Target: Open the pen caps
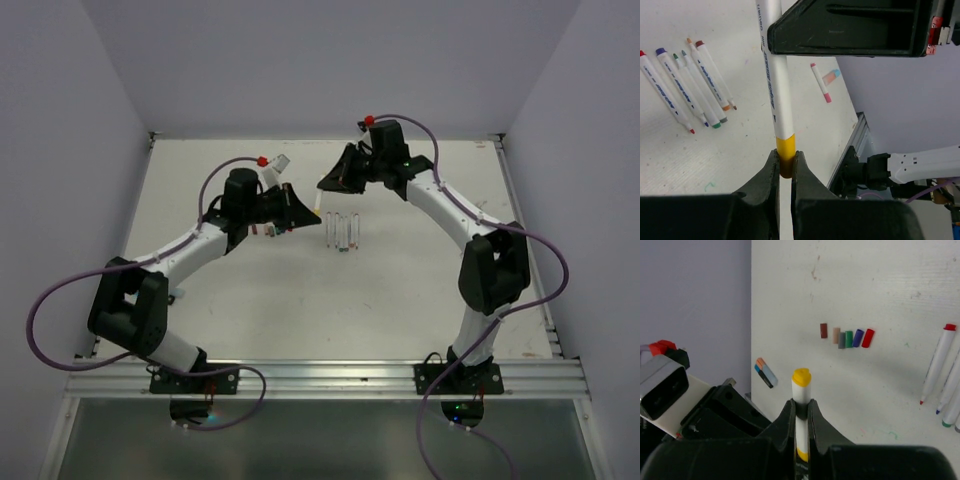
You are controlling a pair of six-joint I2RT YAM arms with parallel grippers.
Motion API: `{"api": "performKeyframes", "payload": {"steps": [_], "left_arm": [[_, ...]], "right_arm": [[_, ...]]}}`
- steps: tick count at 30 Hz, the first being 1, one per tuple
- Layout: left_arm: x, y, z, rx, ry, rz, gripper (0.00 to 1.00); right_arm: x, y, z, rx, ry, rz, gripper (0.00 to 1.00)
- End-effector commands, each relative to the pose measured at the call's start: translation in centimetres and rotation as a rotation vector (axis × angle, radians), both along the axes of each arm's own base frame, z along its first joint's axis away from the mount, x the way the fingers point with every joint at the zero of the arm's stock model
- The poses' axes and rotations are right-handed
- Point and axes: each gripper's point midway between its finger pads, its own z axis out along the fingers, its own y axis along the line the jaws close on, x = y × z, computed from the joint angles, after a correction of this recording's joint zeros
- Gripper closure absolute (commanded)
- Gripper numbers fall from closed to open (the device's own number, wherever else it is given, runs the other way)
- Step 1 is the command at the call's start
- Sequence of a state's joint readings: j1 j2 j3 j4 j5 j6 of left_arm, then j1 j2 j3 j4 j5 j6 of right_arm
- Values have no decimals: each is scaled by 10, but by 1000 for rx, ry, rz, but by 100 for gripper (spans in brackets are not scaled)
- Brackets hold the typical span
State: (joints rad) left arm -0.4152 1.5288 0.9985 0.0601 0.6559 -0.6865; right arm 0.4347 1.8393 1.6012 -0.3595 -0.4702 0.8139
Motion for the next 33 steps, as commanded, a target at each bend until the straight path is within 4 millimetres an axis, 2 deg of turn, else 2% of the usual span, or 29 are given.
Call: {"api": "performKeyframes", "payload": {"steps": [1,2,3,4,5,6,7,8,9,10,11,12,14,15,16,17,18,19,20,21,22,23,25,26,27,29,33], "left_arm": [[-58,-12,48,-296,-80,-266,100],[-62,-8,51,-323,-86,-284,100],[-74,-4,54,-362,-39,-316,100],[-75,3,57,-395,-88,-316,100],[-80,7,58,-415,-87,-328,100],[-83,11,63,-452,-40,-326,100],[-85,18,71,-484,-115,-339,100],[-93,20,76,-505,-135,-374,100],[-96,21,80,-546,-70,-384,100],[-101,23,87,-569,-129,-410,100],[-100,23,86,-578,-117,-411,100],[-100,23,83,-588,-83,-409,100],[-94,23,77,-580,-53,-387,100],[-90,23,74,-562,-92,-372,100],[-77,25,58,-522,20,-309,100],[-58,25,63,-444,-167,-282,100],[-33,30,53,-349,-197,-201,100],[-29,43,-2,-159,117,-72,100],[-1,68,-33,82,27,60,100],[-3,81,-43,200,115,98,100],[1,93,-53,278,127,141,100],[10,113,-65,382,133,230,100],[13,139,-75,479,173,304,100],[18,157,-82,559,179,374,100],[14,166,-89,605,210,397,100],[16,188,-98,704,224,485,100],[20,204,-111,774,199,544,100]], "right_arm": [[35,-7,45,145,-159,-52,100],[39,-11,49,183,-147,-67,100],[35,-7,45,223,-121,-23,100],[41,-6,58,272,-174,-17,100],[45,-11,61,301,-165,-35,100],[37,-9,56,340,-146,7,100],[41,-8,73,400,-224,24,100],[39,-10,68,445,-182,14,100],[38,-8,90,517,-279,54,100],[35,-8,87,557,-260,76,100],[32,-10,81,607,-199,54,100],[32,-12,85,637,-215,53,100],[33,-13,80,616,-220,29,100],[34,-13,78,591,-226,29,100],[37,-16,61,485,-211,12,100],[43,-18,65,405,-230,1,100],[47,-24,54,304,-220,-15,100],[34,-36,14,116,-121,5,100],[45,-46,17,26,-131,-37,100],[30,-55,-6,-59,-21,-30,100],[28,-67,-16,-153,-27,-12,100],[32,-74,-17,-214,-26,-20,100],[20,-93,-38,-349,36,-9,100],[20,-99,-39,-389,48,-14,100],[10,-110,-58,-459,127,-7,100],[4,-120,-71,-522,159,18,100],[-4,-129,-90,-567,192,17,100]]}}
